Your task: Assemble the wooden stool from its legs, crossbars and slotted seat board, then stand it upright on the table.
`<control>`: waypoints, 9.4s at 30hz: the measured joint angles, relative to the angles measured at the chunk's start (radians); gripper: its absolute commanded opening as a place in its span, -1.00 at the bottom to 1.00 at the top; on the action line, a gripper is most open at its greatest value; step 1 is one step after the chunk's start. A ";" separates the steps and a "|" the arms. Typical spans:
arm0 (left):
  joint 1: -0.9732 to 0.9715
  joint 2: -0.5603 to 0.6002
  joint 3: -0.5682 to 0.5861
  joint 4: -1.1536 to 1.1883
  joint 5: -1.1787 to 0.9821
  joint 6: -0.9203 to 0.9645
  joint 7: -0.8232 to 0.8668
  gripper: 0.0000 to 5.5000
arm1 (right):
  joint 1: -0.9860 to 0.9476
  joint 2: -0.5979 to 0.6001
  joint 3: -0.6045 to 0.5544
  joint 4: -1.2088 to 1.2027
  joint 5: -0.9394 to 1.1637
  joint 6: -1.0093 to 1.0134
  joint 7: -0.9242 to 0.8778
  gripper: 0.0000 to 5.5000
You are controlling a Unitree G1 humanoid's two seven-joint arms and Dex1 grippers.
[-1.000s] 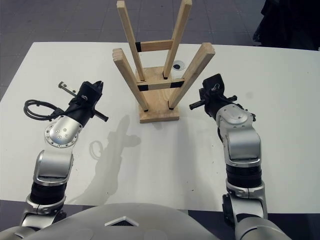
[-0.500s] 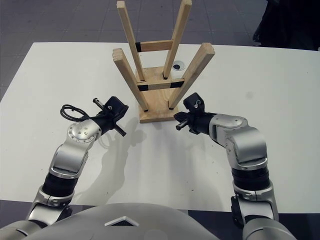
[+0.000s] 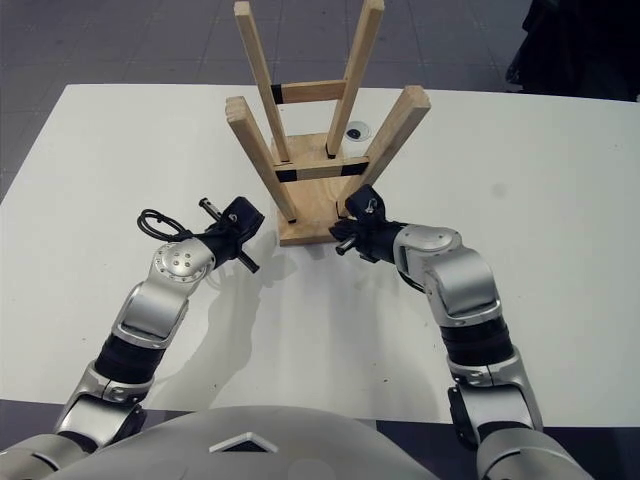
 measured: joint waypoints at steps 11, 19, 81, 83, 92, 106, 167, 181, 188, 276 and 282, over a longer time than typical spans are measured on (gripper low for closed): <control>0.170 0.013 0.079 -0.132 -0.047 -0.089 0.038 -0.51 | 0.113 -0.069 -0.093 -0.018 0.006 -0.116 -0.009 -0.21; 0.150 -0.002 0.052 -0.131 -0.039 -0.091 0.056 -0.51 | 0.023 0.161 -0.260 0.050 0.158 -0.005 -0.135 -0.21; 0.203 0.204 0.231 0.011 -0.070 -0.240 -0.040 -0.51 | -0.059 -0.164 -0.084 0.432 0.049 -0.582 0.462 -0.19; 0.161 0.218 0.244 0.066 -0.068 -0.269 -0.040 -0.51 | -0.023 -0.206 -0.094 0.425 0.046 -0.579 0.484 -0.19; -0.067 0.213 0.183 0.421 -0.017 -0.466 -0.049 -0.51 | 0.073 -0.258 -0.073 0.330 0.008 -0.588 0.507 -0.57; -0.356 0.155 0.128 1.050 0.050 -0.823 -0.037 -0.51 | 0.054 -0.177 0.058 0.354 -0.163 -0.617 0.380 -0.95; 0.100 0.274 0.318 0.105 -0.535 -0.331 -0.520 -0.12 | -0.189 -0.247 -0.126 0.718 -0.055 -0.583 0.658 -0.58; -0.009 0.271 0.251 0.259 -0.548 -0.427 -0.670 0.20 | -0.209 -0.240 -0.108 0.673 -0.007 -0.634 0.821 -0.26; -0.007 0.275 0.281 0.239 -0.571 -0.425 -0.677 0.20 | -0.183 -0.233 -0.110 0.572 0.031 -0.587 0.819 -0.26; -0.193 0.394 0.394 0.153 -0.857 -0.166 -0.957 -0.53 | -0.179 -0.295 -0.187 0.308 0.393 -0.408 0.929 -0.46; -0.088 0.420 0.438 -0.019 -0.937 -0.078 -0.910 -0.54 | -0.108 -0.334 -0.225 0.154 0.445 -0.320 0.887 -0.46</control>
